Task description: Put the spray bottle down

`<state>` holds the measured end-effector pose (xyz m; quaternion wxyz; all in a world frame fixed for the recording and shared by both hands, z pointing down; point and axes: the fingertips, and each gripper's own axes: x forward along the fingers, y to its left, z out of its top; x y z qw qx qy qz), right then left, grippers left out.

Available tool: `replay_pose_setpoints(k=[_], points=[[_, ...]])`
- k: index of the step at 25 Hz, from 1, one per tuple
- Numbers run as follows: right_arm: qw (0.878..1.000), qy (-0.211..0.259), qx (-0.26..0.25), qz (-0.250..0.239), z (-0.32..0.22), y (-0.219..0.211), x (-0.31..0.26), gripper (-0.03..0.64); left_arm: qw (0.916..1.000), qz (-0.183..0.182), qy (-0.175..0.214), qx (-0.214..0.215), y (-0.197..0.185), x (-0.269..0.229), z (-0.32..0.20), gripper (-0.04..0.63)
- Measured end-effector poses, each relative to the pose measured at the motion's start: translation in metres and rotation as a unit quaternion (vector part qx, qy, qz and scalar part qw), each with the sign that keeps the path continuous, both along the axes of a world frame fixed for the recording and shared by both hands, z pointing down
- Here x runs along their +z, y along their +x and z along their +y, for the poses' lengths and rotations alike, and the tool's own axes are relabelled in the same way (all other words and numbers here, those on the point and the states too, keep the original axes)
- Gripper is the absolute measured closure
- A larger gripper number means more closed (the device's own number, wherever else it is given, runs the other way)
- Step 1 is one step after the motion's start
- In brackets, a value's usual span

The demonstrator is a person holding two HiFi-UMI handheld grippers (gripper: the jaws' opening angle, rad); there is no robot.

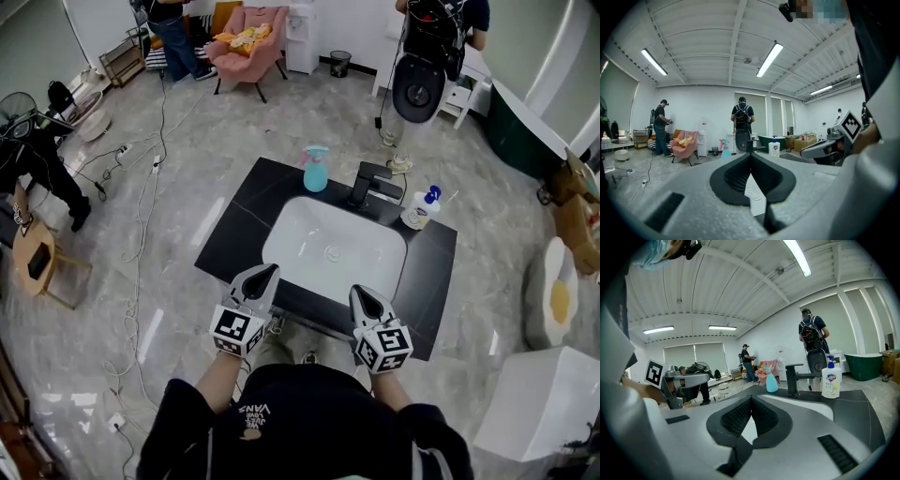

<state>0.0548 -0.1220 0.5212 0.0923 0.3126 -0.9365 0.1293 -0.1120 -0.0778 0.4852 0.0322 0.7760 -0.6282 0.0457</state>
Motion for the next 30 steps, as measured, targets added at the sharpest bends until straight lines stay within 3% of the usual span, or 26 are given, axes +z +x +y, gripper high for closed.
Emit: replay_pose_setpoints(k=[11,30], points=[[1.0,-0.014,-0.008,0.012,0.011,0.006,0.011,0.615,0.9991,0.006,-0.016,-0.039,-0.003,0.016,0.024,0.577],[1.0,-0.019,-0.018,0.01,0.008,-0.004,0.016,0.615,0.9984,0.021,-0.02,-0.049,-0.003,0.022,0.02,0.577]])
